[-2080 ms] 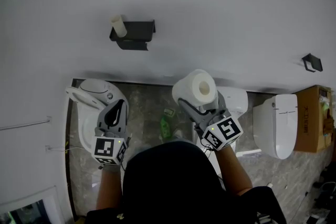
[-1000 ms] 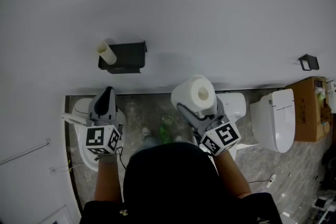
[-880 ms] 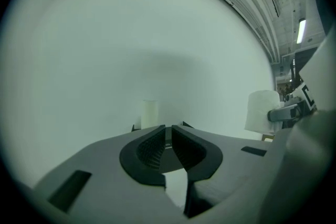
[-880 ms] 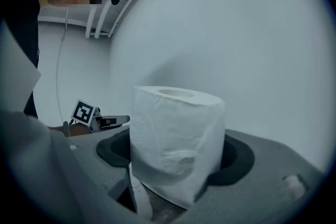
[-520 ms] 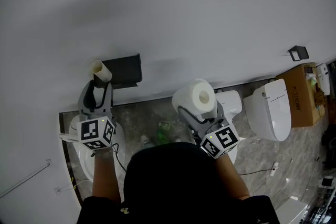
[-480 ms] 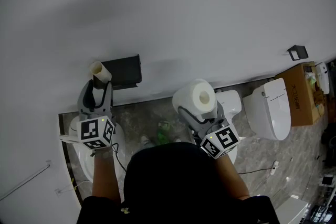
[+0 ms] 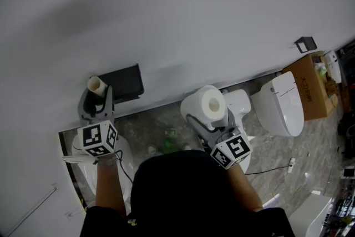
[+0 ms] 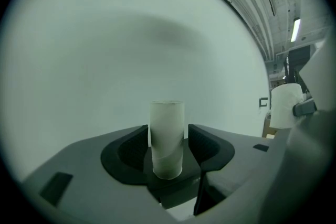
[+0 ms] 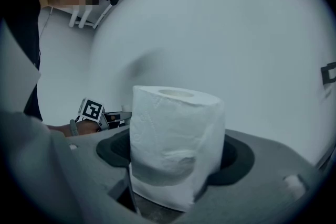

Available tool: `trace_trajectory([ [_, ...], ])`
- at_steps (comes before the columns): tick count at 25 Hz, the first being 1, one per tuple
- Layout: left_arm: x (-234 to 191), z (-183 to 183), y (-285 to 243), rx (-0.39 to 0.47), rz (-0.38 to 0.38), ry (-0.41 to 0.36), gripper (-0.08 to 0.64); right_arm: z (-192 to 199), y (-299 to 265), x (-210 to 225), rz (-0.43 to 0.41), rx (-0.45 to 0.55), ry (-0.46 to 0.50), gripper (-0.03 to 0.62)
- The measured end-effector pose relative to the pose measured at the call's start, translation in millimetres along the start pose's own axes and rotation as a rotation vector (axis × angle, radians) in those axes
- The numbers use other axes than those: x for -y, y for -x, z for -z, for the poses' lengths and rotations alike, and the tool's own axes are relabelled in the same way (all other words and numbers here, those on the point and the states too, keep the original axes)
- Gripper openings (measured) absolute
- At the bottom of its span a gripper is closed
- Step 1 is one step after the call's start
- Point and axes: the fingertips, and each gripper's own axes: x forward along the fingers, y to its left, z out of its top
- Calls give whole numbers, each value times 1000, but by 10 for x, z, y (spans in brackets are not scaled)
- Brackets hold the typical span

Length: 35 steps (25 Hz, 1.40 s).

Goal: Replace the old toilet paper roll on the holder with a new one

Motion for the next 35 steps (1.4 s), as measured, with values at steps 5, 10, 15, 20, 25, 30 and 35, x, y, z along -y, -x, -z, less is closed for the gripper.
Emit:
trace_trajectory([
  [5,-50,18,4,1,-5,-11,192,7,2,-2,15,0,-3,391],
  [10,-28,-73,56,35,0,-8,192,7,2,-14,7,7,-6,391],
  [15,32,-262,207,68,-16,-32,193,-16,-28,-71,-39,7,-11,391],
  [20,-1,-226,530,65,-70,-73,193,45,-102,-267,-123,-4,-7,391],
  [25,-81,8,915,22,-139,-45,193,87,-231,-519,-232,-22,6,391],
  [30,2,300,1371,-24,-207,-12,193,150,-301,-807,-351,-50,5,391],
  [35,6,541,1748,-60,-278,22,193,269,-325,-1090,-445,-81,12,391],
])
